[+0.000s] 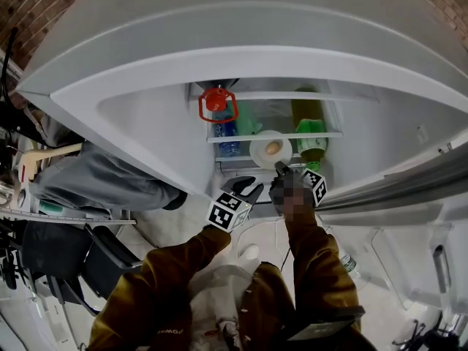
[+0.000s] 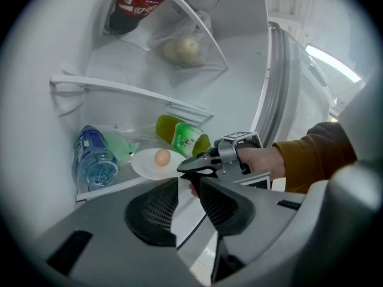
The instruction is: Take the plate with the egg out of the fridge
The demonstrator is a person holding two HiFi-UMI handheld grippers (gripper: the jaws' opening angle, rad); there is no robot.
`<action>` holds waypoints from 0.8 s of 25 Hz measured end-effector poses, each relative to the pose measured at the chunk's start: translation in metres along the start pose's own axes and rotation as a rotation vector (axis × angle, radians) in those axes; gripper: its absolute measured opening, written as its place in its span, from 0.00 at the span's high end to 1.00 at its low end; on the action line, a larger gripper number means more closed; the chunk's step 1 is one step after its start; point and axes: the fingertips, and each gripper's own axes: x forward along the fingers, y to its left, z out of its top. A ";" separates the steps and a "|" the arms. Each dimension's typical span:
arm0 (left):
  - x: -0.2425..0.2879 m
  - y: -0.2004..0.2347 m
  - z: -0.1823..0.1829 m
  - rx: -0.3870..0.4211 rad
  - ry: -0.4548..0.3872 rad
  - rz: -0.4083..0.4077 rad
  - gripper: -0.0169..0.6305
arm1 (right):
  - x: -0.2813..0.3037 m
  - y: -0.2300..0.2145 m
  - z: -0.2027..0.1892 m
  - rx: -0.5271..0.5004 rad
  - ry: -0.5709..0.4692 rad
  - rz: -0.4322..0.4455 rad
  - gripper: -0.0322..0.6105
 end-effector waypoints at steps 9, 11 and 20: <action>0.001 0.001 -0.002 0.002 0.016 -0.004 0.80 | 0.002 0.002 0.000 0.009 -0.007 0.027 0.90; 0.002 0.000 -0.002 0.003 0.018 -0.006 0.80 | 0.002 0.004 0.001 0.021 -0.011 0.044 0.91; 0.001 -0.002 -0.003 0.015 0.024 -0.009 0.80 | -0.002 0.007 0.002 0.040 -0.032 0.094 0.92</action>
